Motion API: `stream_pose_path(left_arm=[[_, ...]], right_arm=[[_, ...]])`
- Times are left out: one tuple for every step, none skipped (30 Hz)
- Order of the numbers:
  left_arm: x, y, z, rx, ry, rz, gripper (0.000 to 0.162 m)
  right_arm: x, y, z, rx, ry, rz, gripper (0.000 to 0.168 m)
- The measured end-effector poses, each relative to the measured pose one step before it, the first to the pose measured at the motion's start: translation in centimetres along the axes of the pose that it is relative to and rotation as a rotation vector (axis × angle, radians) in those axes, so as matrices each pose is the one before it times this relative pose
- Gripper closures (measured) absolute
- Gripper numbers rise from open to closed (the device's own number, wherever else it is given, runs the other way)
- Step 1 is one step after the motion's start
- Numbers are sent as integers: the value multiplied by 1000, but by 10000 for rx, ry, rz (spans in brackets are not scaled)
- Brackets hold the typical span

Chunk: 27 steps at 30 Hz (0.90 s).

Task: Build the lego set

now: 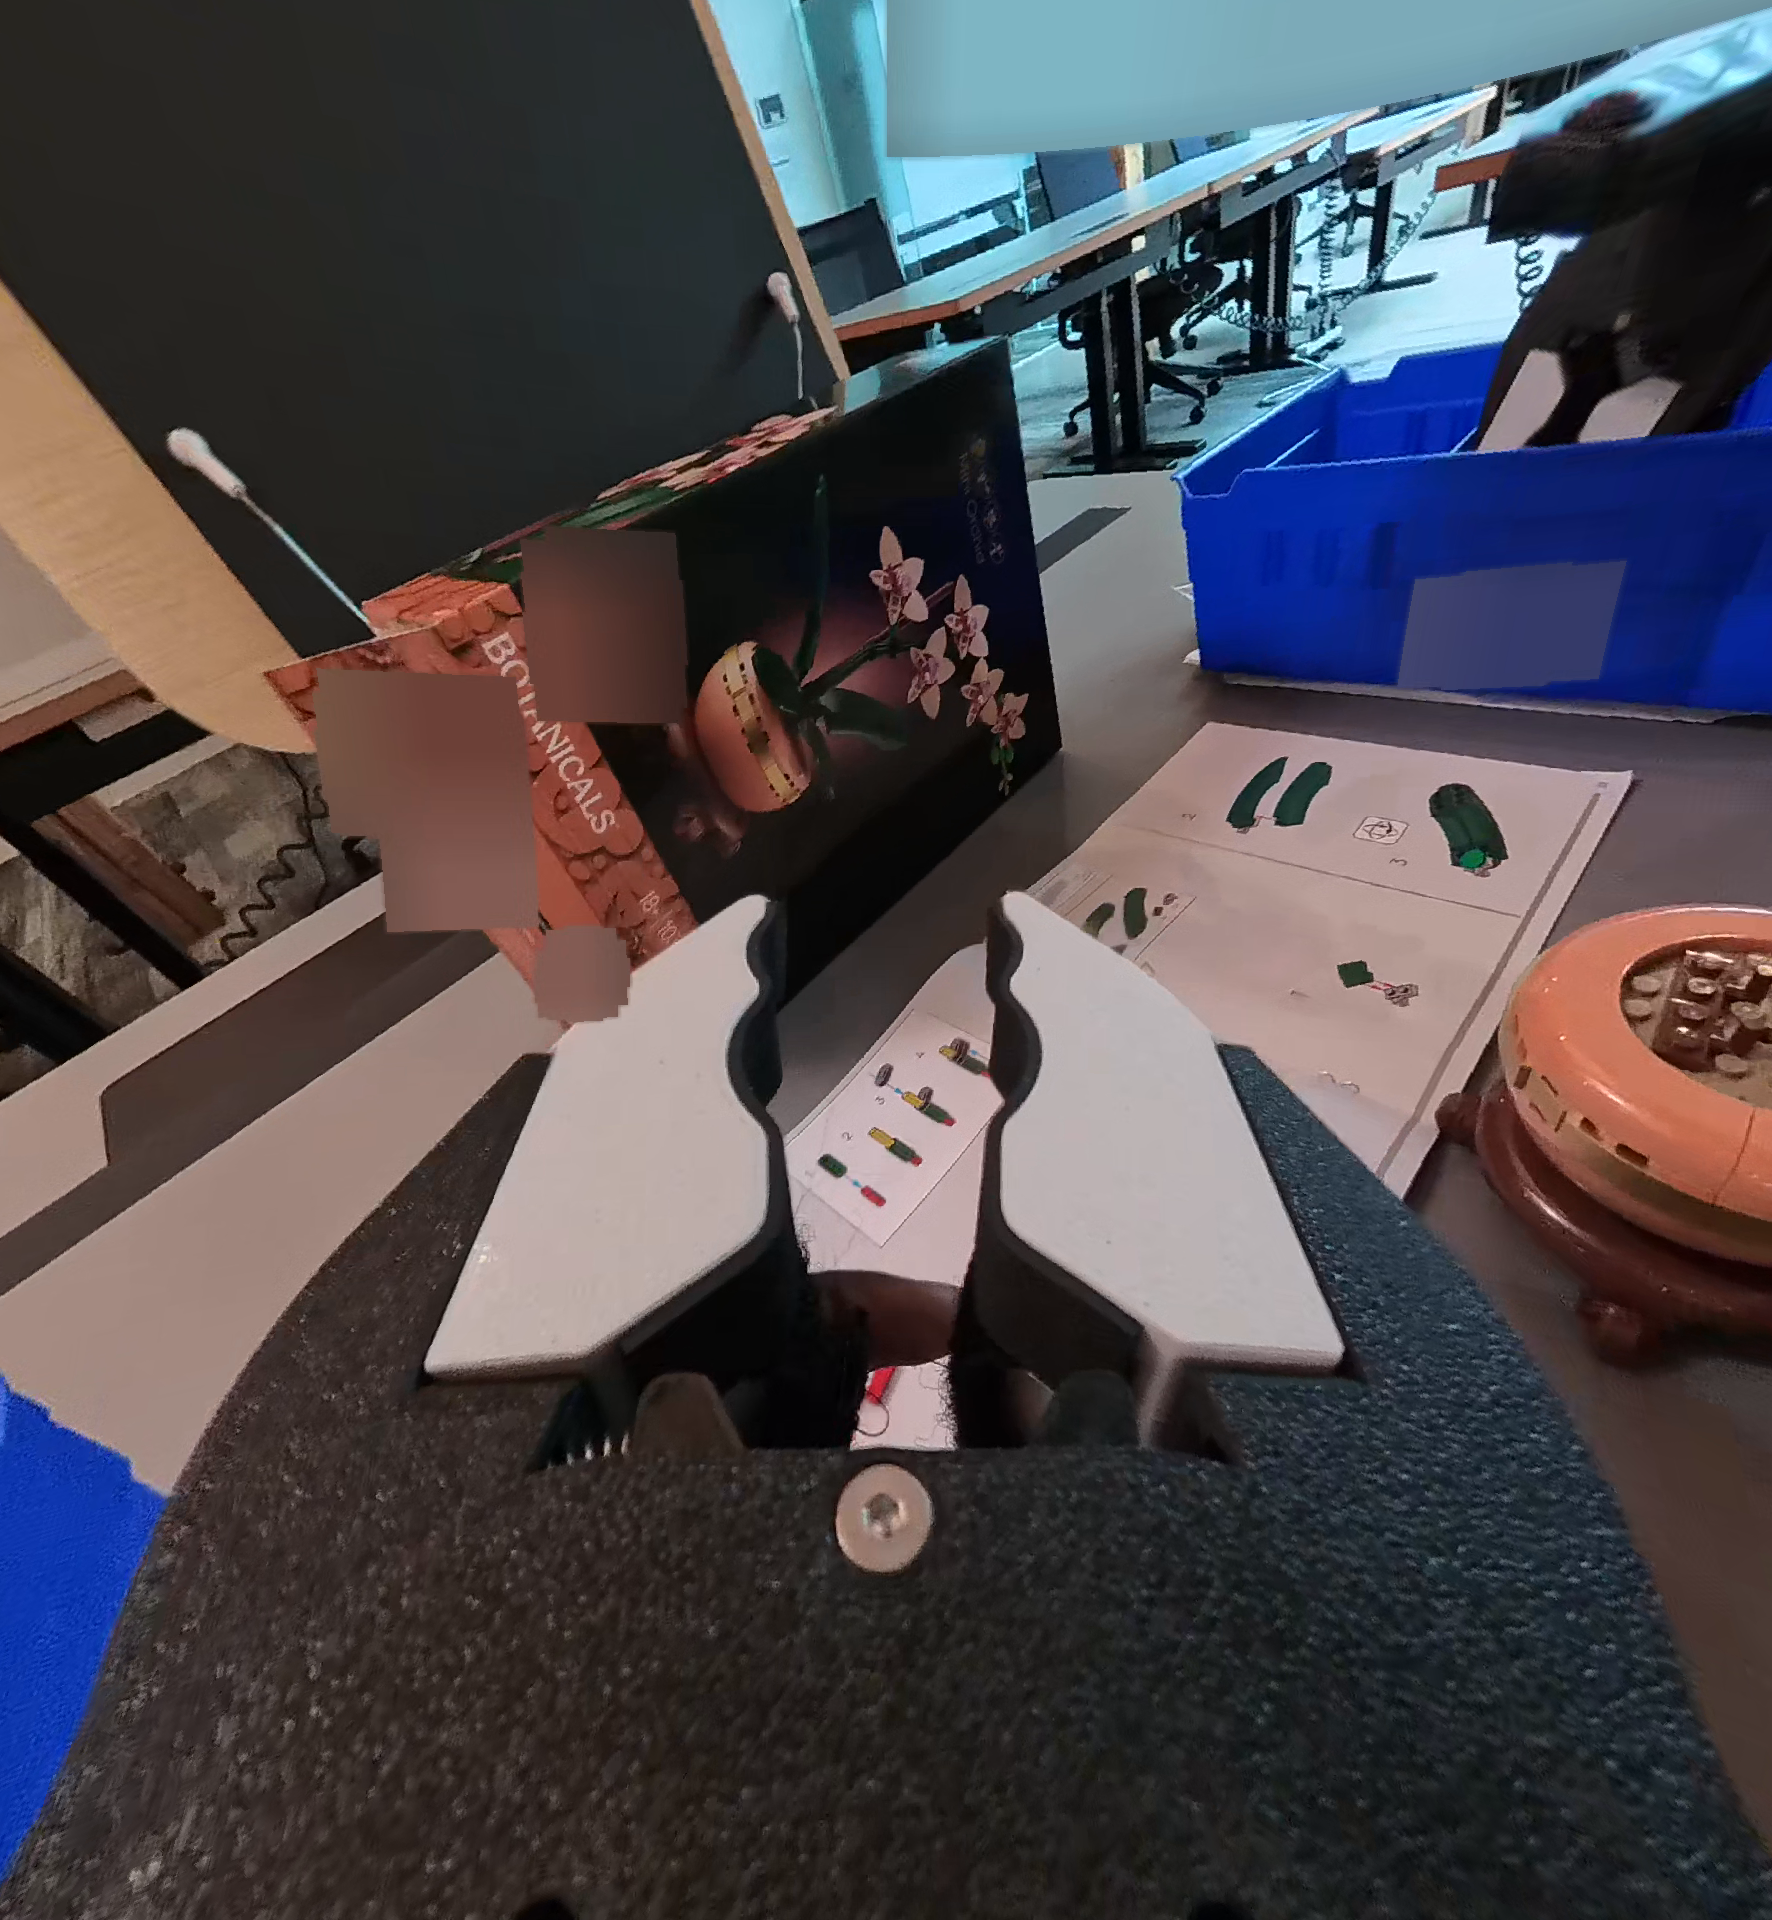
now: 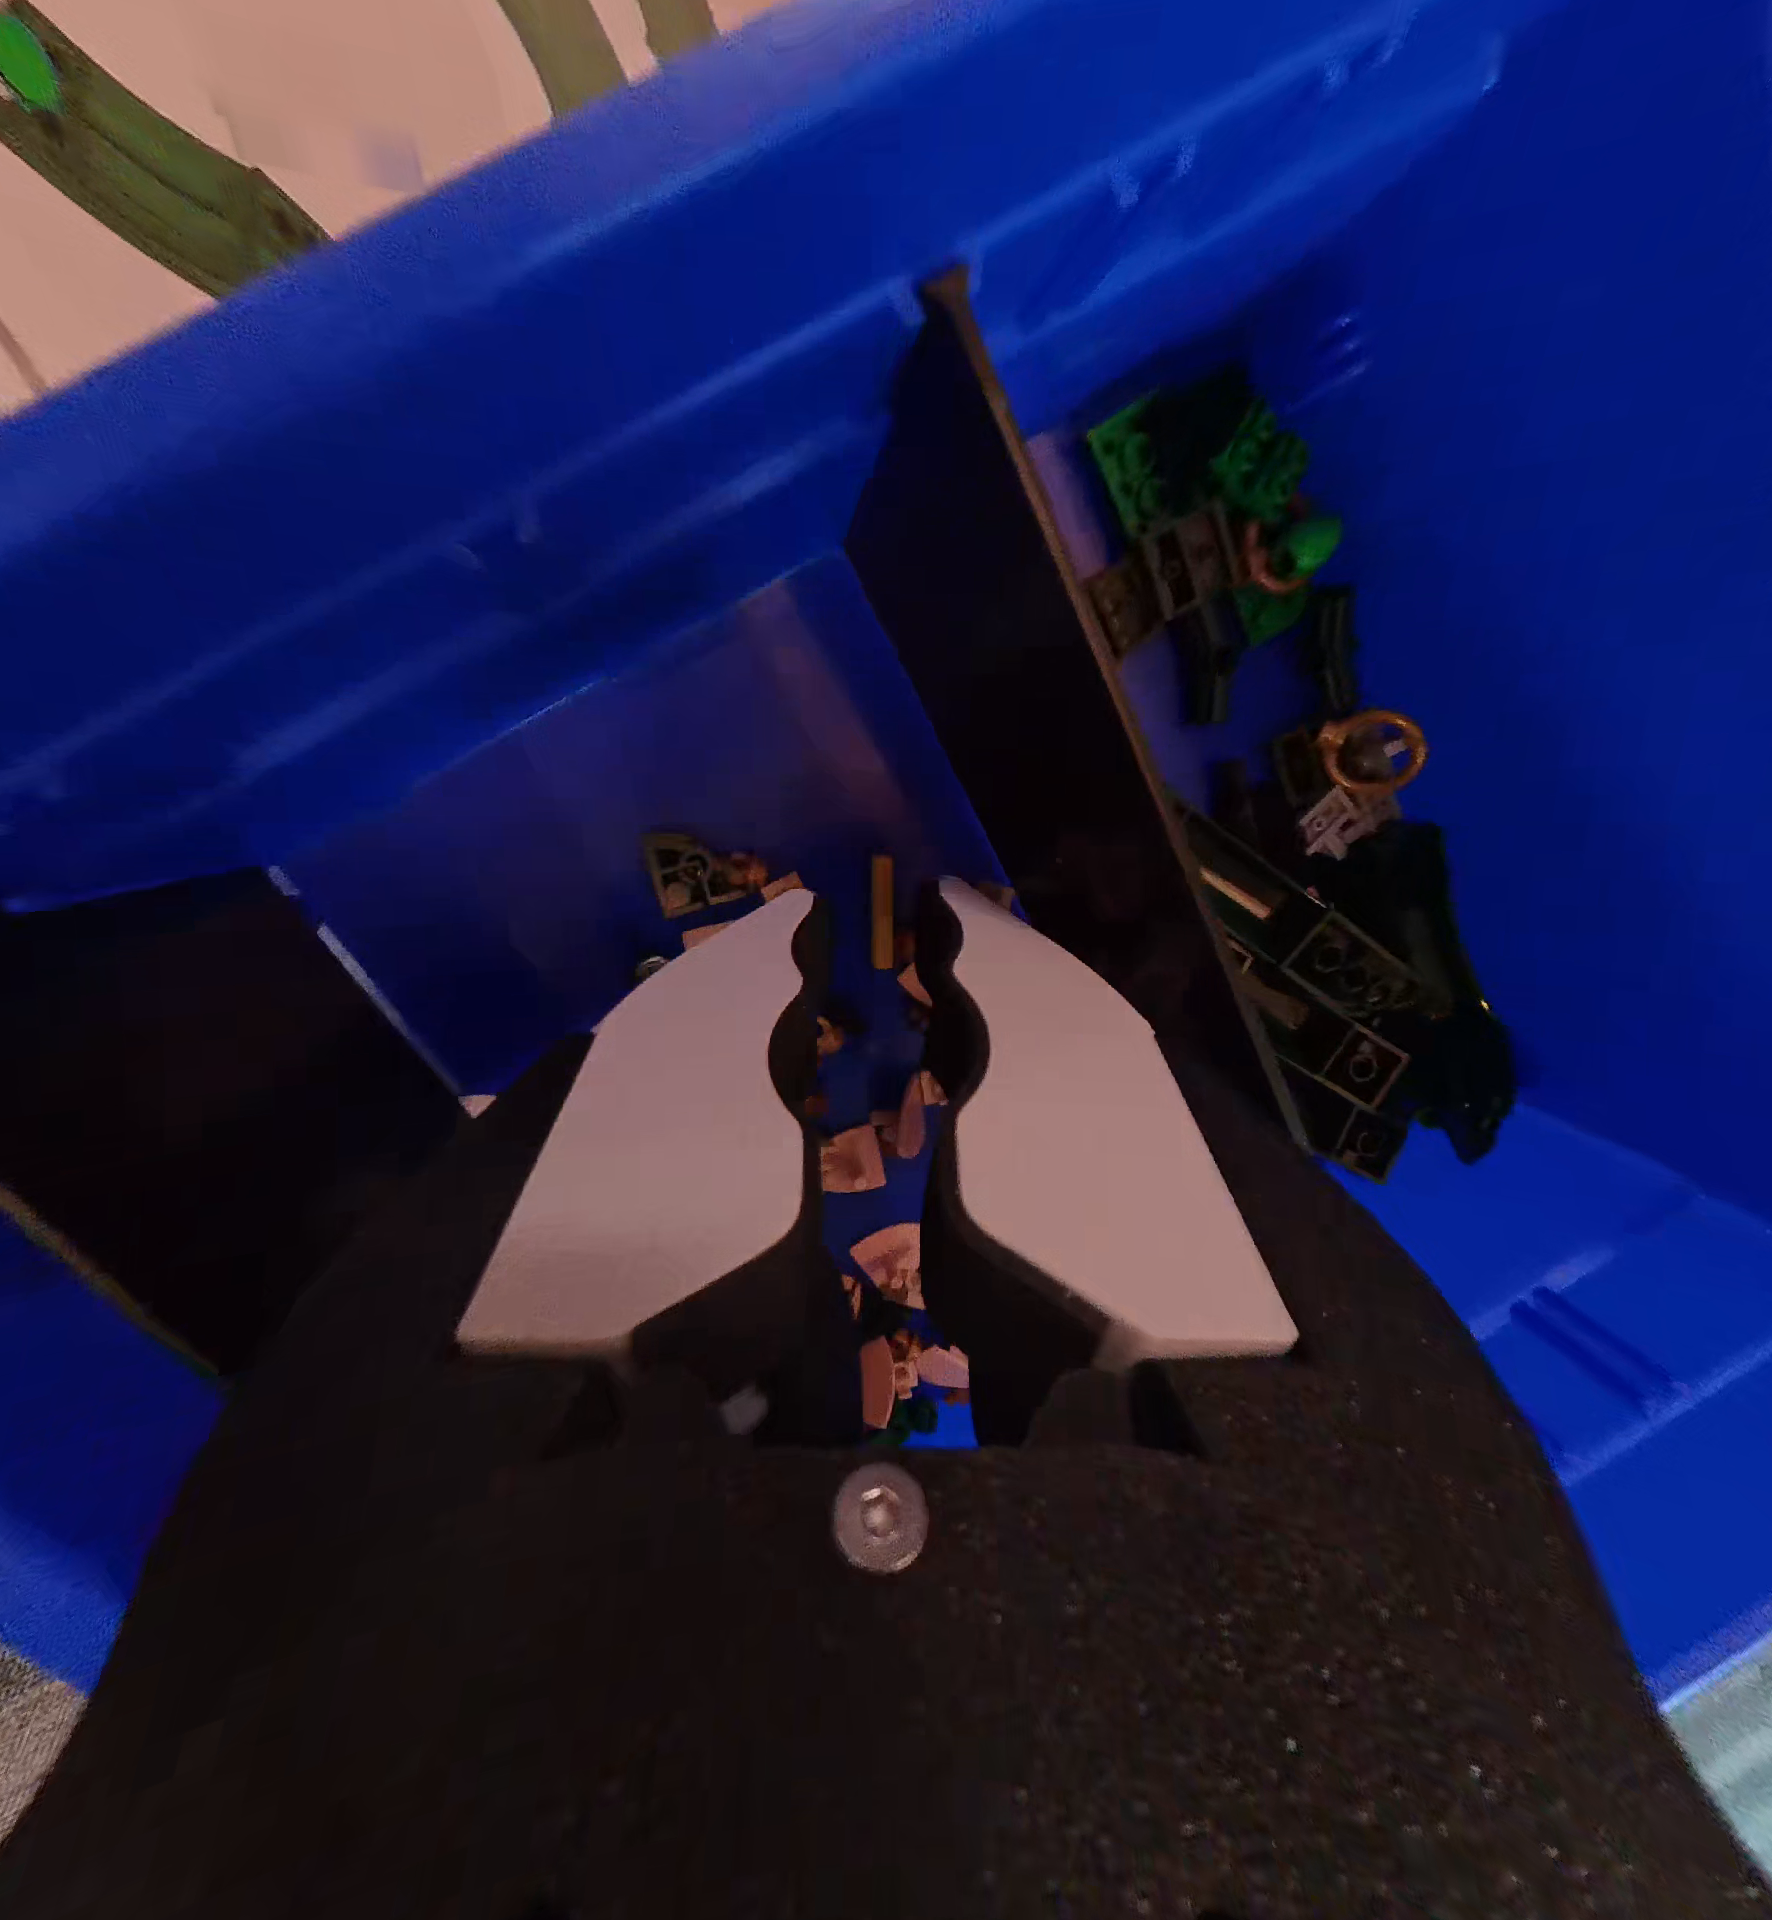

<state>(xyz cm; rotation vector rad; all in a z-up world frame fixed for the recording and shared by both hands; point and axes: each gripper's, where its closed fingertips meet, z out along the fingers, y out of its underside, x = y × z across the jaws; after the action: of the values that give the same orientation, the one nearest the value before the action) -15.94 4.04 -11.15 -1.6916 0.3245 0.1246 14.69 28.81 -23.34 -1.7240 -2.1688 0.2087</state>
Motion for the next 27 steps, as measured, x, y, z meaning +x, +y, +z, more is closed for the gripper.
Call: stream_pose_path(left_arm=[[-115,121,-111,-27,-43,-14,126],[-132,91,-81,-8,-33,-7,126],[-87,23,-63,7,-15,-14,126],[-77,30,-25,16,-6,-23,126],[-58,26,-32,18,4,-18,126],[-8,15,13,15,1,-4,126],[-14,2,6,8,0,9,126],[32,30,46,-2,15,16,126],[86,35,13,-11,24,15,126],[6,62,-48,-28,12,13,126],[-10,79,-41,-35,-5,7,126],[-43,88,-47,-27,-15,-1,126],[-27,25,-42,-4,-17,-8,126],[-10,-24,-12,13,-18,-20,126],[-43,-8,-55,13,-15,-13,126],[-19,-17,-18,16,-17,0,126],[-13,-33,-44,23,-12,4,126],[36,-30,-47,16,9,-1,126],[61,-34,-7,1,15,3,126],[40,5,-35,-2,4,15,126],[49,32,-12,-4,0,17,126],[2,27,-75,1,0,18,126],[-9,-29,-102,25,-6,19,126],[14,-96,-155,41,-3,12,126],[6,-120,-143,35,-1,11,126],[10,-107,-130,32,-16,24,126],[-45,-109,-171,38,-35,17,126]], right_arm=[[-104,-51,275,-69,4,-51,153],[58,-46,199,8,77,-31,153],[38,-116,145,62,28,8,153],[-139,-73,146,43,-130,45,153],[-7,51,194,-46,-74,77,153],[107,200,171,-115,5,38,153],[118,186,128,-97,28,-5,153],[102,121,95,-47,6,18,153],[24,56,33,5,-18,67,154],[-39,24,69,14,-72,74,154],[-75,-37,18,45,-95,56,156],[3,-49,5,17,-56,33,156],[0,-56,80,5,-49,60,157],[-87,73,-7,-22,-145,102,159],[-159,-11,-9,-4,-177,149,161],[-15,15,25,10,-122,175,162],[-88,-17,189,31,-109,196,162],[-18,-3,1,63,-102,179,162],[-20,17,18,62,-87,123,163],[-23,70,16,60,-86,121,163],[-33,3,3,50,-94,106,164],[-17,25,-21,39,-77,0,164],[-39,85,-65,1,-78,-32,164],[26,133,-117,-6,-11,34,164],[83,51,-230,70,73,56,164],[-16,-297,-464,308,135,51,164],[-73,-605,-765,482,84,49,164]])
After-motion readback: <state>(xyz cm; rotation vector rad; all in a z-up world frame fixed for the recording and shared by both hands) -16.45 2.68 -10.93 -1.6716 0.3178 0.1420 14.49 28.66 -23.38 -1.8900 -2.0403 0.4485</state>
